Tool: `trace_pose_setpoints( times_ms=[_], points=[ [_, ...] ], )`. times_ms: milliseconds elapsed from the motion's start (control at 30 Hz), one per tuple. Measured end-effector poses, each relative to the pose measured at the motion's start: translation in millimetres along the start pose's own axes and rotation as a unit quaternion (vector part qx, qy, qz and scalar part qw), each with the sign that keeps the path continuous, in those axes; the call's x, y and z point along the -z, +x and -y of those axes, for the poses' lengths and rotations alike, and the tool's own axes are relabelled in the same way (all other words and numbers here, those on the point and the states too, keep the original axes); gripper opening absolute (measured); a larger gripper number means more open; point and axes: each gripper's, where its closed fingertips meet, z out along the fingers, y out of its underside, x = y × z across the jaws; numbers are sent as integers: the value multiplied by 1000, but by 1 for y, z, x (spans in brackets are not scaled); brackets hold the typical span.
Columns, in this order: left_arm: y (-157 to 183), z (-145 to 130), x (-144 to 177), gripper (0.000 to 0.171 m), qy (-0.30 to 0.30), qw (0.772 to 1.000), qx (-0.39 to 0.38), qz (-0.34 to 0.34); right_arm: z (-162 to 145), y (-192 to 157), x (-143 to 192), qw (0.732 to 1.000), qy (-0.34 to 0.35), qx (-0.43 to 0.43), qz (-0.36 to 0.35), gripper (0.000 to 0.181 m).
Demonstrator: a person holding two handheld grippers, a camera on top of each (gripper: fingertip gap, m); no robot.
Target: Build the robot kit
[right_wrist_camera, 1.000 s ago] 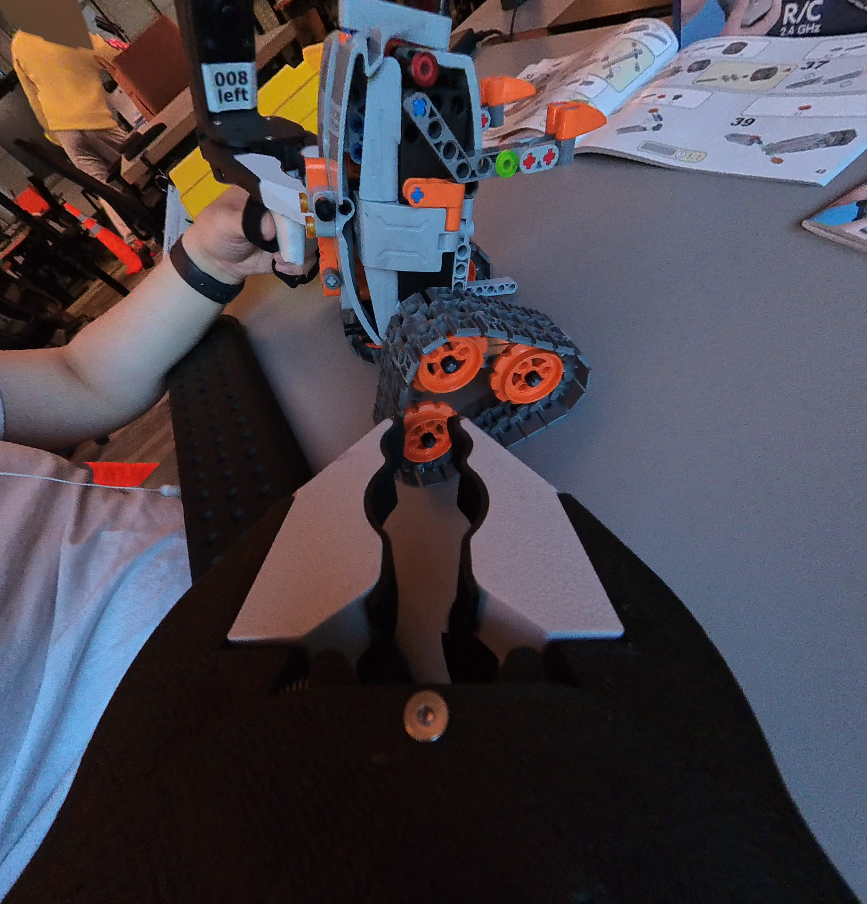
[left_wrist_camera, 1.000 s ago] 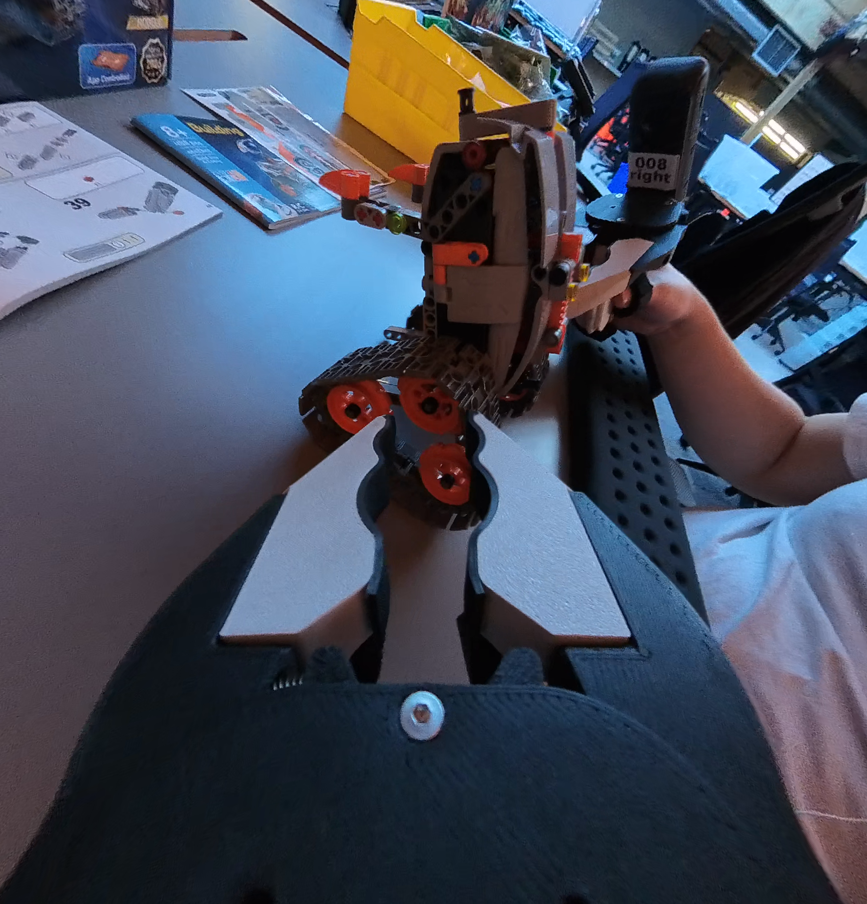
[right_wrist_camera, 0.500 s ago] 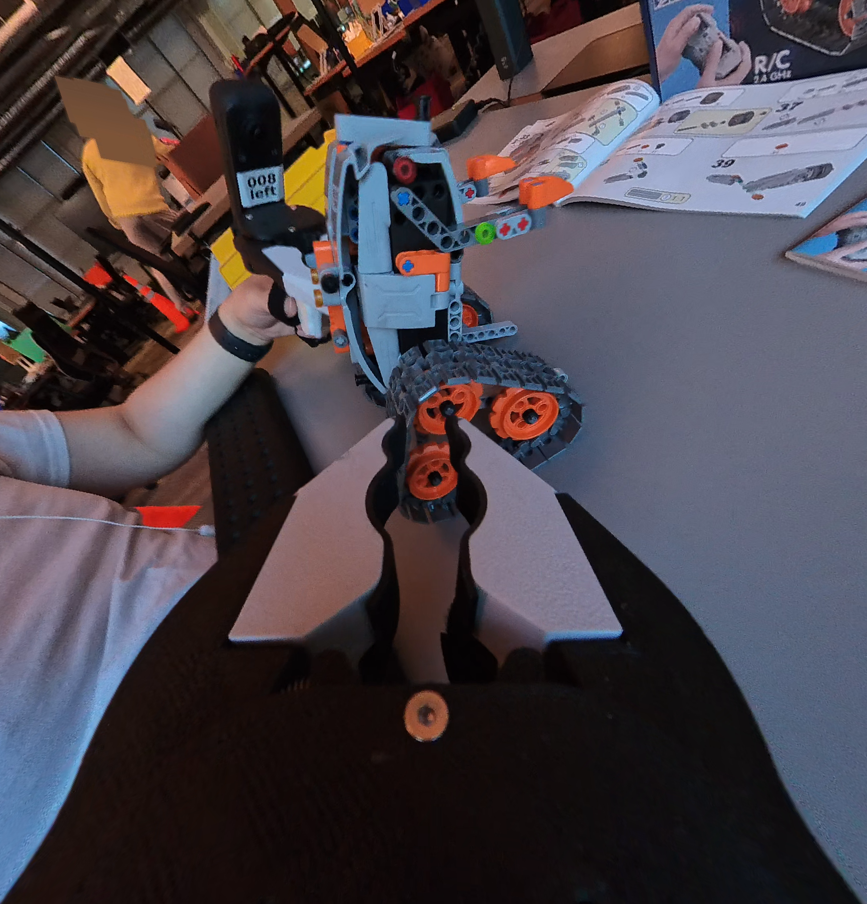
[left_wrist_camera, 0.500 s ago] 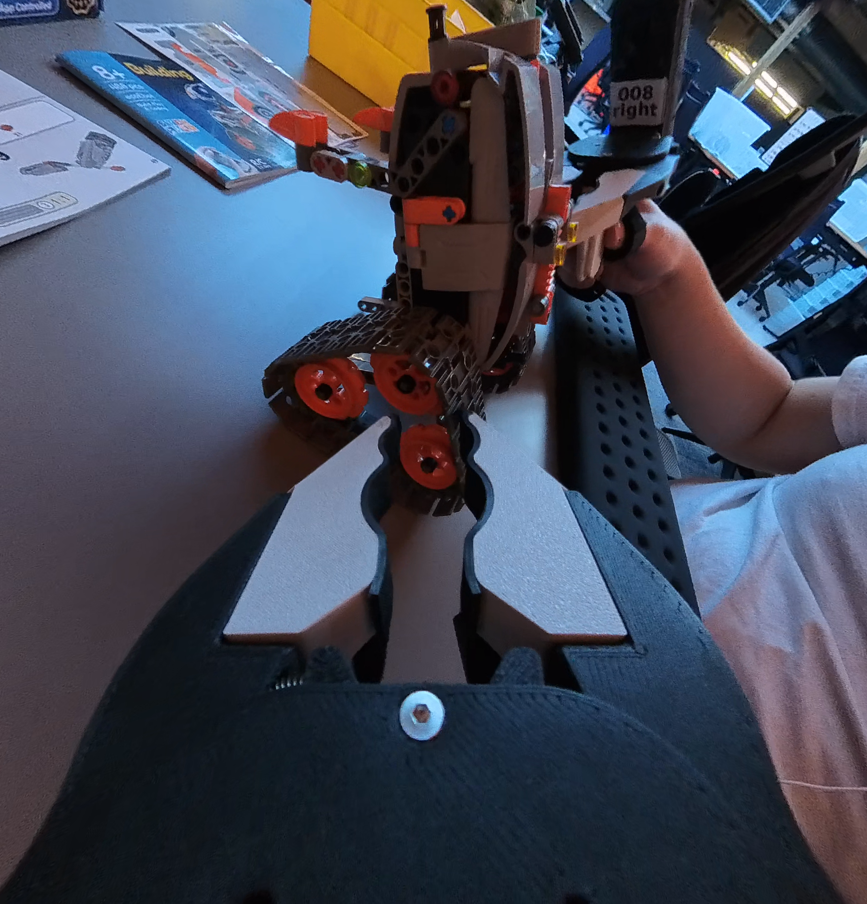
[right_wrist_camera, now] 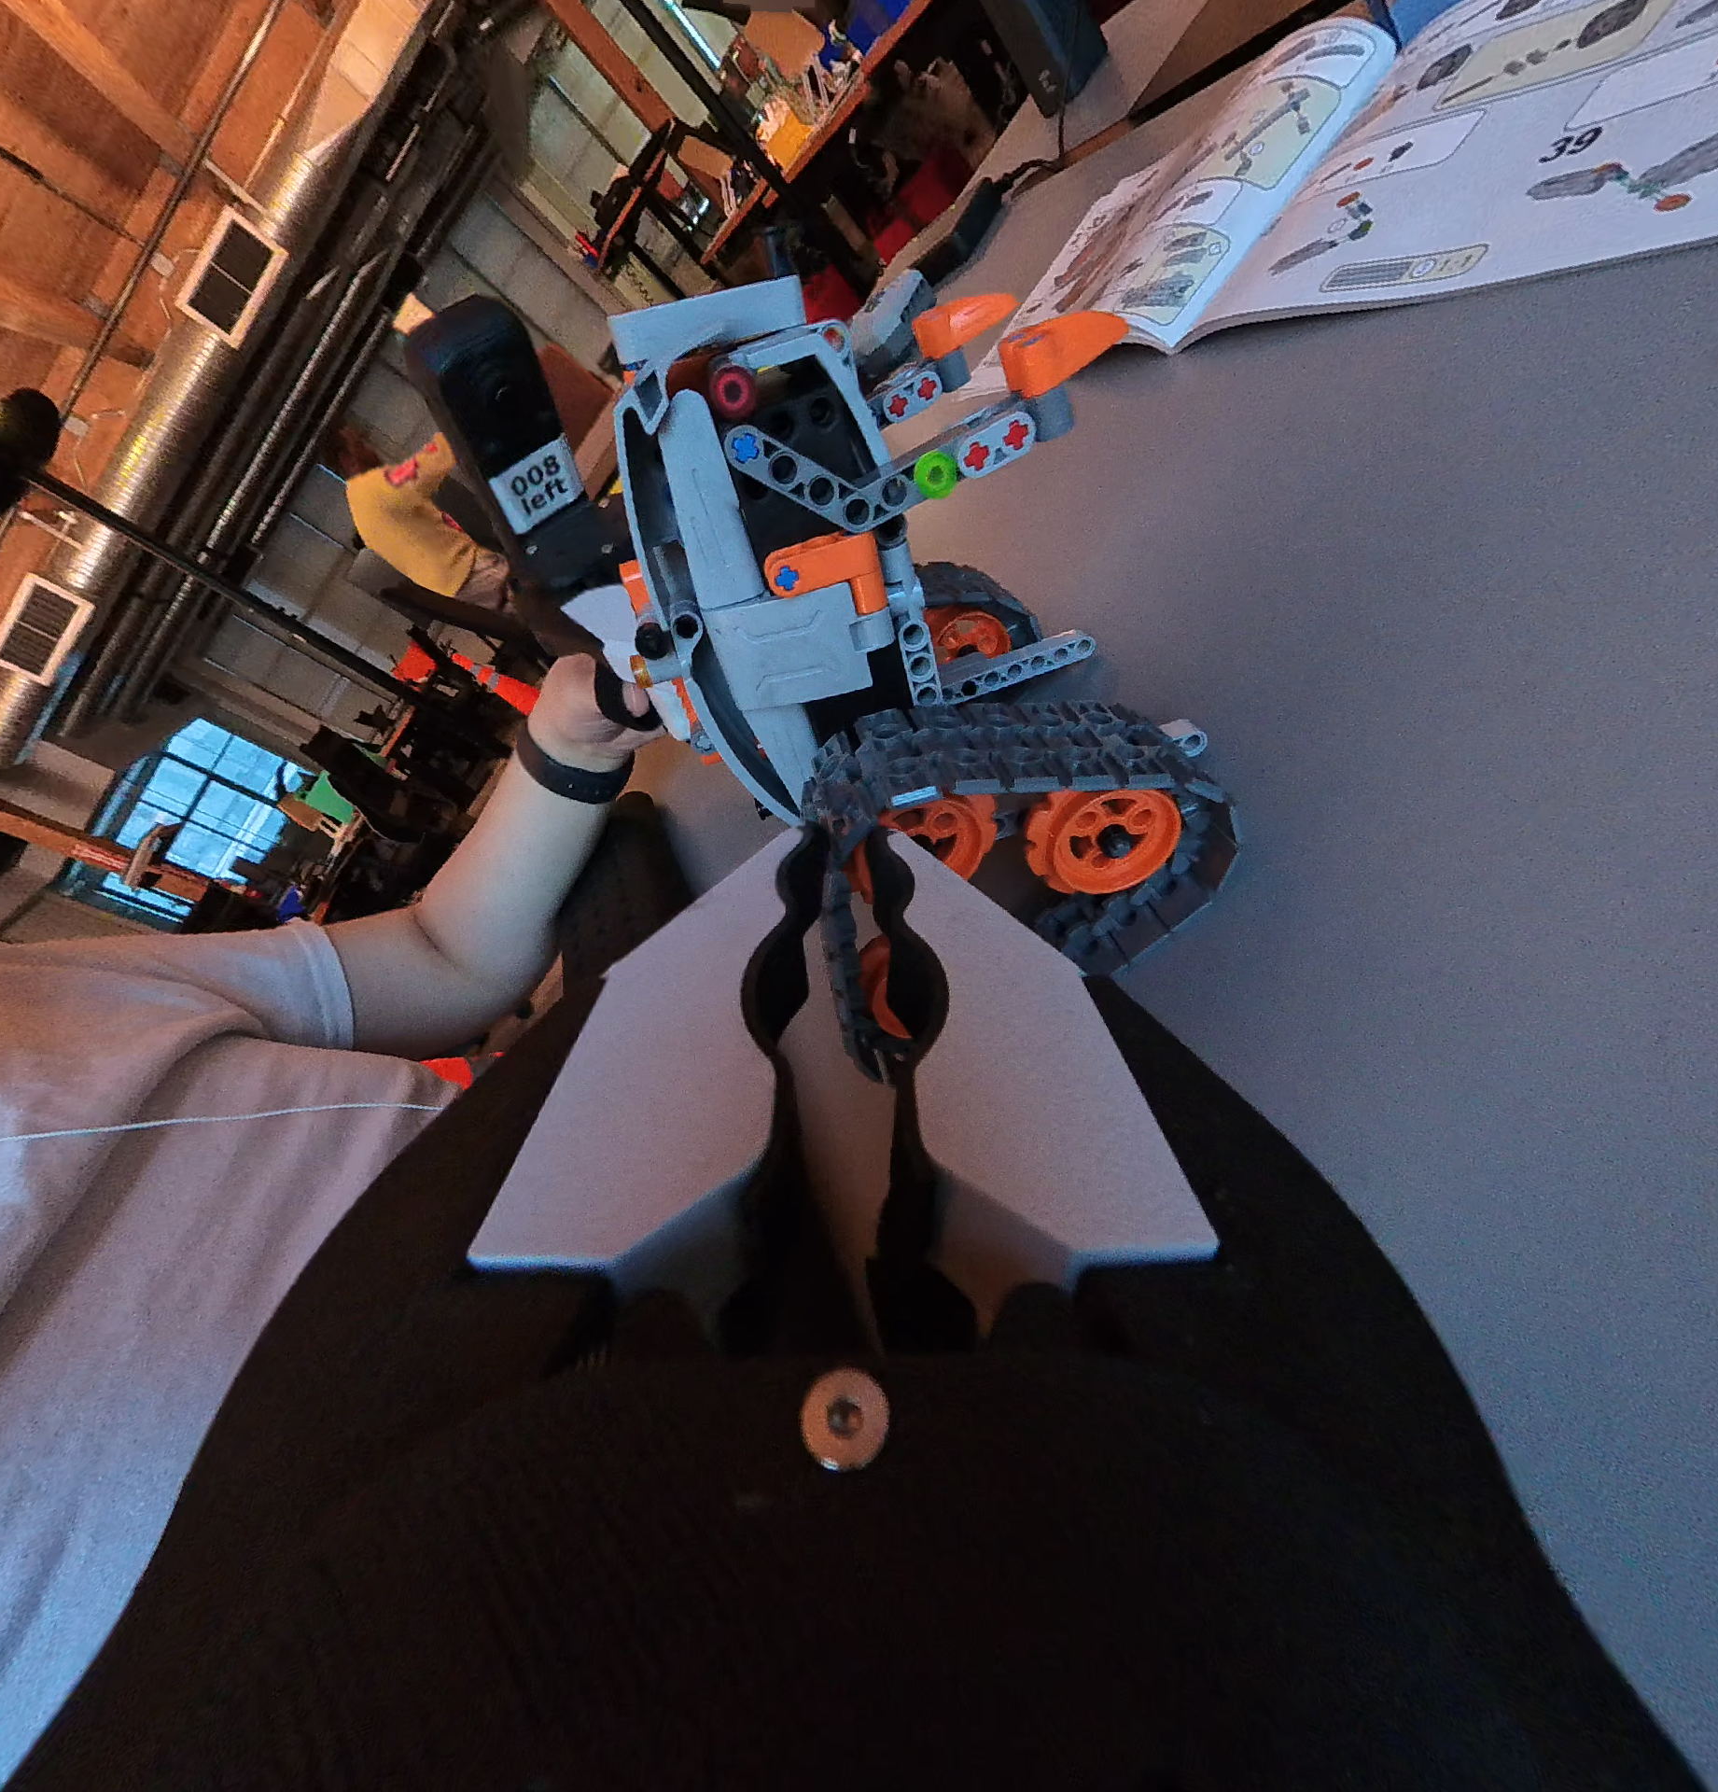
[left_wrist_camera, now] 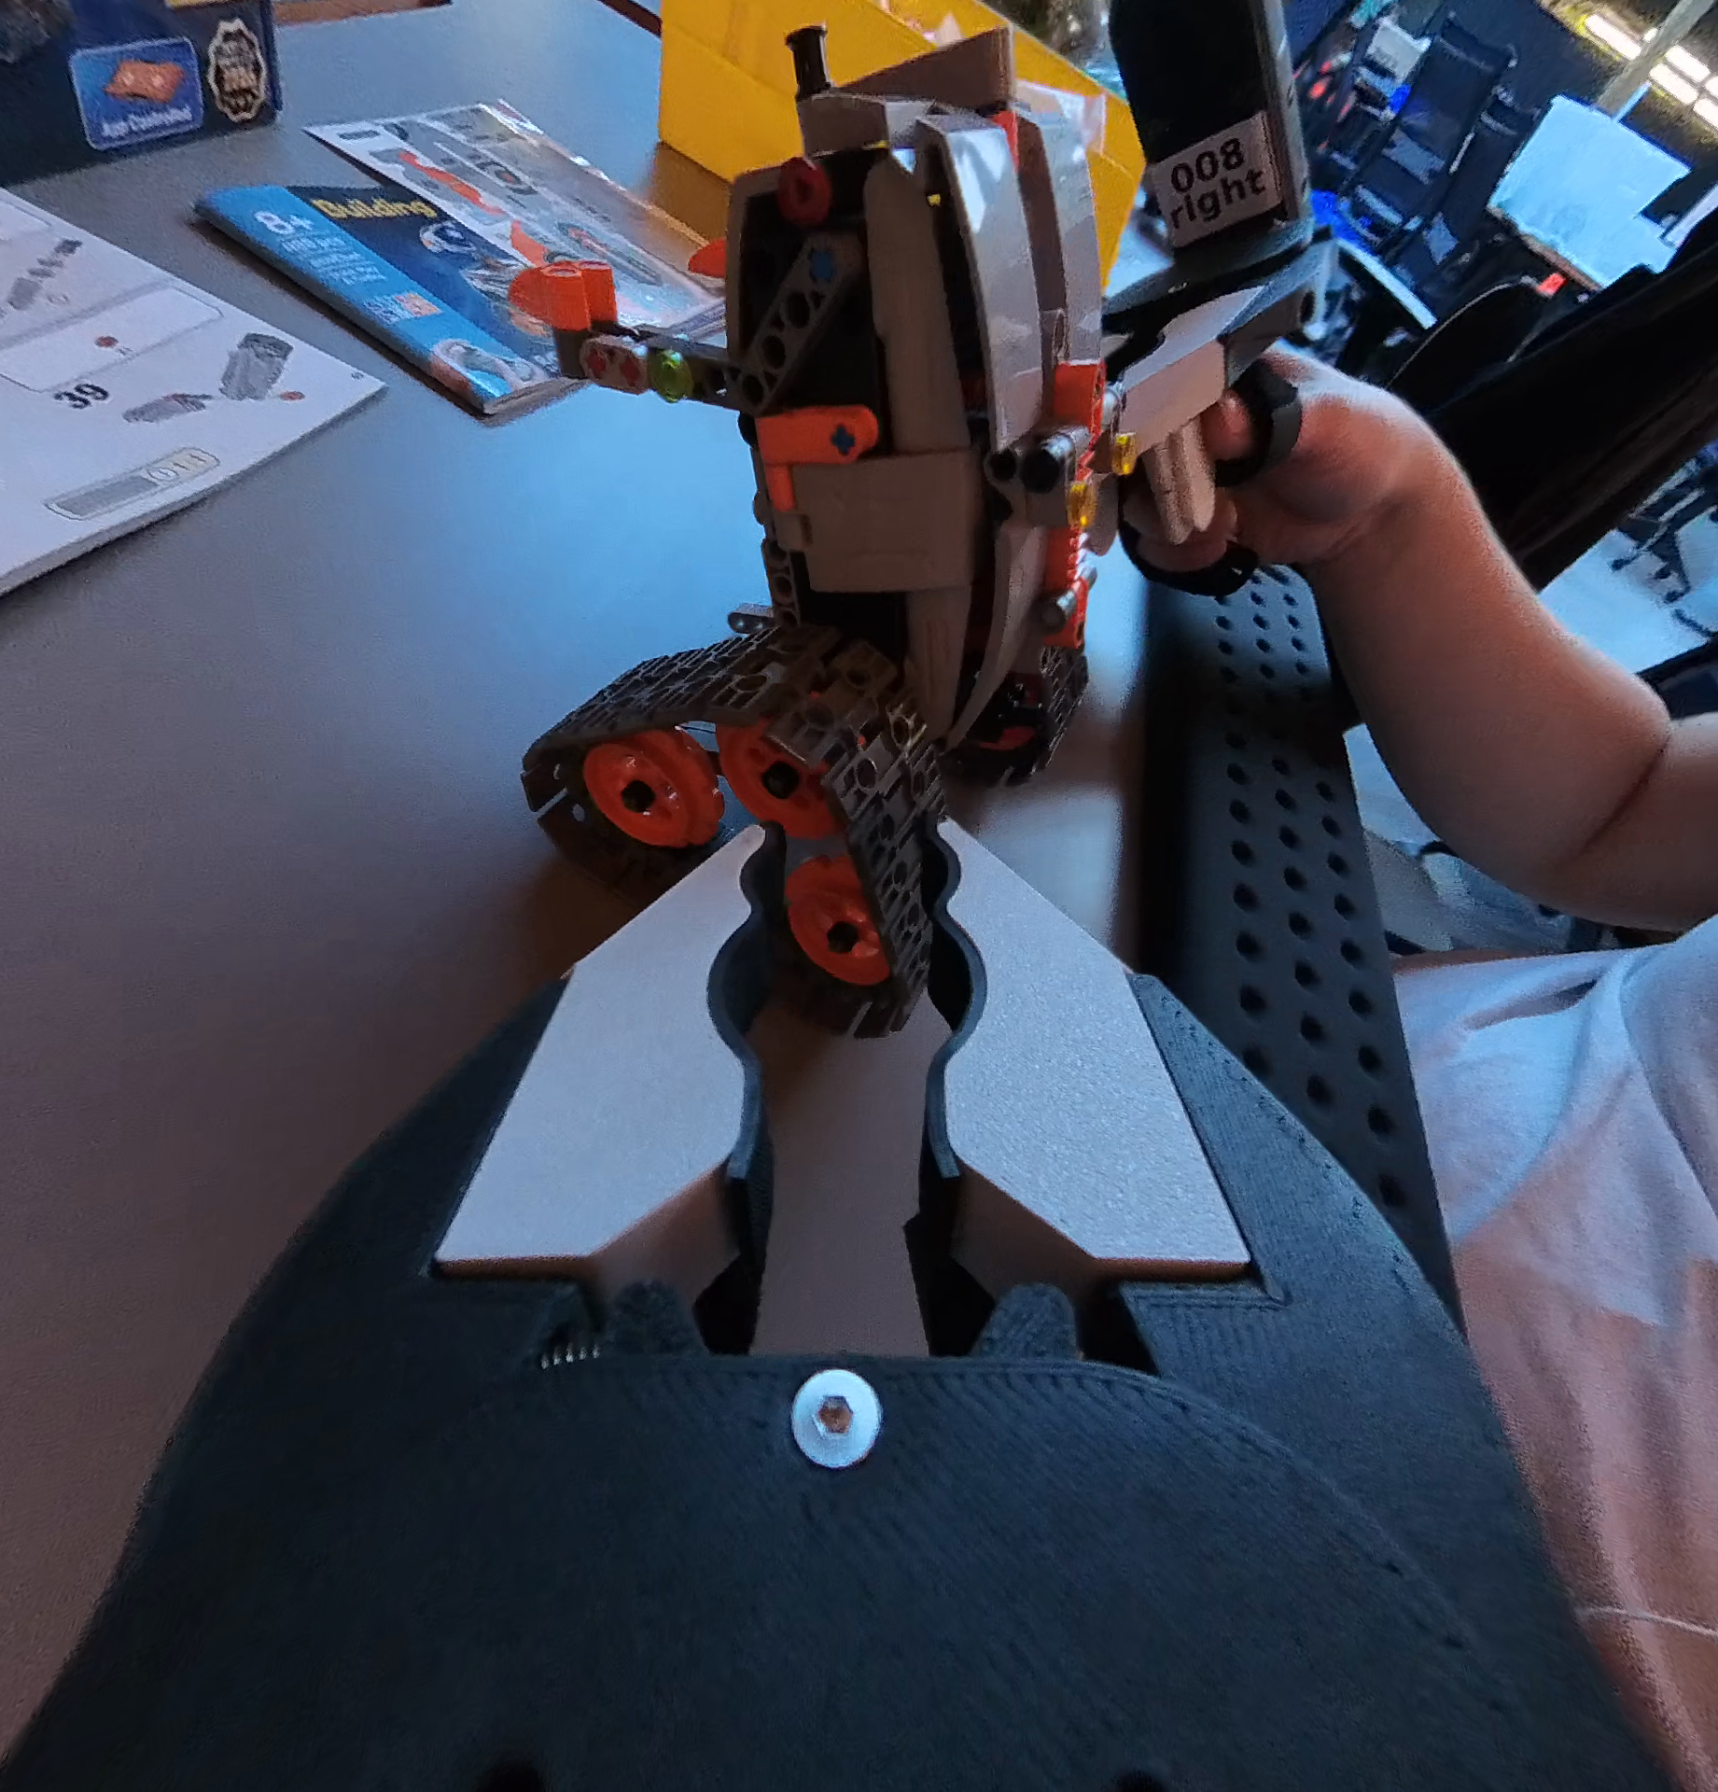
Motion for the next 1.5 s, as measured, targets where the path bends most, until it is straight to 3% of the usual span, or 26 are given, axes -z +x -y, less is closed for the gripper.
trace_pose_setpoints(
  times_ms=[433, 633, 967, 1200, 1267, 1333, 1400, 1500],
  points=[
    [-1, -11, -1, 23, -29, 998, -45, 38, -1, 0, -1, 998, 1, -51, 30, 5],
    [4, -12, -3, 22, -31, 998, -45, 21, 0, 1, -2, 996, 7, -81, 37, 5],
    [-5, 16, 4, 6, 38, 991, 92, -88, -2, 0, -3, 998, -7, -60, 10, 5],
    [-6, 19, 1, 4, 29, 974, 177, -141, 1, 2, -7, 998, -2, -67, 11, 6],
    [-5, 19, 1, 5, 30, 970, 190, -150, 1, 1, -7, 998, -5, -69, 12, 6],
    [-2, 22, 2, 19, 38, 965, 198, -166, 0, 1, -8, 997, -7, -69, 13, 5],
    [-6, 20, 1, 6, 31, 968, 196, -152, 0, 1, -8, 997, -7, -75, 16, 5],
    [-7, 19, 1, 5, 25, 971, 187, -145, 0, 0, -9, 997, -7, -77, 12, 4]
  ],
)
